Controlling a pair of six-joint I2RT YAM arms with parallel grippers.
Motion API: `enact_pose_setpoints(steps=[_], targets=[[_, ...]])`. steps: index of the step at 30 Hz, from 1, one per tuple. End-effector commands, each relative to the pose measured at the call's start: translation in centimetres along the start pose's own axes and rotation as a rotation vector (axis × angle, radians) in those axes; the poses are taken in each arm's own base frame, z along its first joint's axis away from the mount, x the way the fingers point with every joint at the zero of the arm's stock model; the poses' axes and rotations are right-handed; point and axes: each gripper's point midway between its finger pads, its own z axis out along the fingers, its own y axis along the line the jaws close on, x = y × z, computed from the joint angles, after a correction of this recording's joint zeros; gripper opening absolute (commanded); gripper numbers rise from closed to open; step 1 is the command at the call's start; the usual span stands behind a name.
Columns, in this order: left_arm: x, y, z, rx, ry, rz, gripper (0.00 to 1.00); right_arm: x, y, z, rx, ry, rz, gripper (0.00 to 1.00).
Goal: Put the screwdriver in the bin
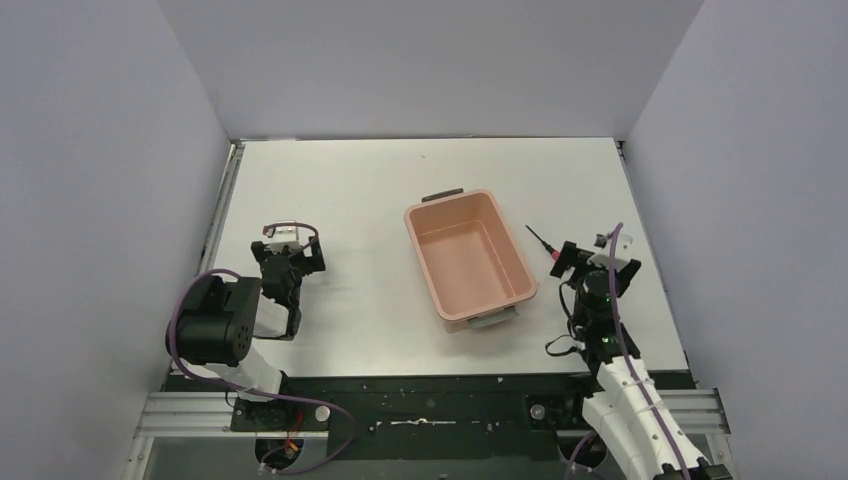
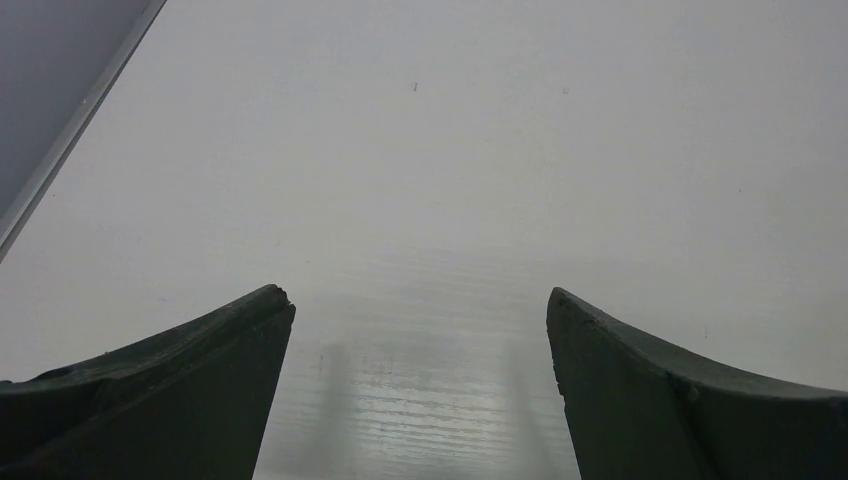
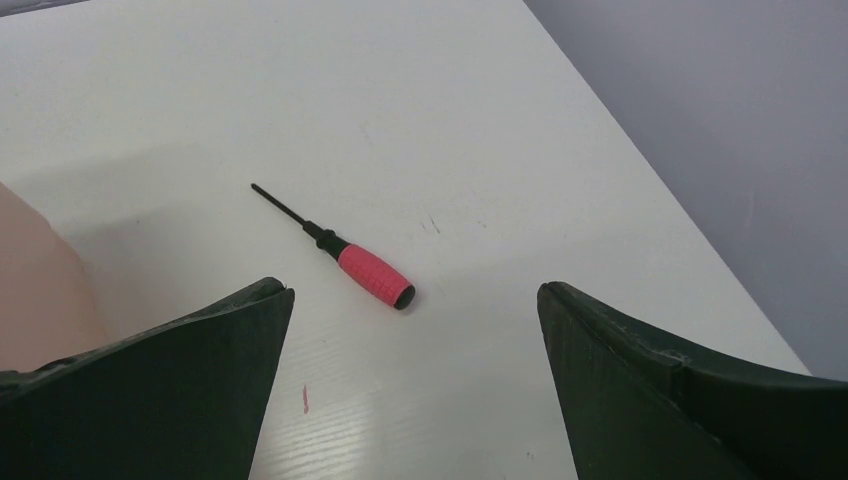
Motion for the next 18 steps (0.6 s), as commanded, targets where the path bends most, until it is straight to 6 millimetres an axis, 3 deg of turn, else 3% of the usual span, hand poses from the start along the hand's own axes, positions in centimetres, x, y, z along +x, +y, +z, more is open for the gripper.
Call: enact_pose_setpoints(steps=[1,6,9,12,18], targets=[[-1.3,-0.3,0.3,0.013,-0.042,0.000,0.97,-9.1,0.4,1.3,0.046,-0.082,0.008,1.00],[-1.3,-0.2,0.3,0.012,-0.042,0.000,0.97,-12.7,2.3,5.0,-0.024,0.217,-0.171,1.00],[-1.3,-0.3,0.3,0.013,-0.044,0.000,0.97,-12.8,4.1,7.0,-0.158,0.412,-0.282,1.00],[-1.3,-0.3,0.3,0.014,-0.042,0.000,0.97,-10.9,4.8,8.1,-0.236,0.602,-0.393,1.00],[-1.3,-0.3,0.3,0.013,-0.042,0.000,0.97,-3.9,5.2,10.8,-0.335,0.838,-0.472,0.98]])
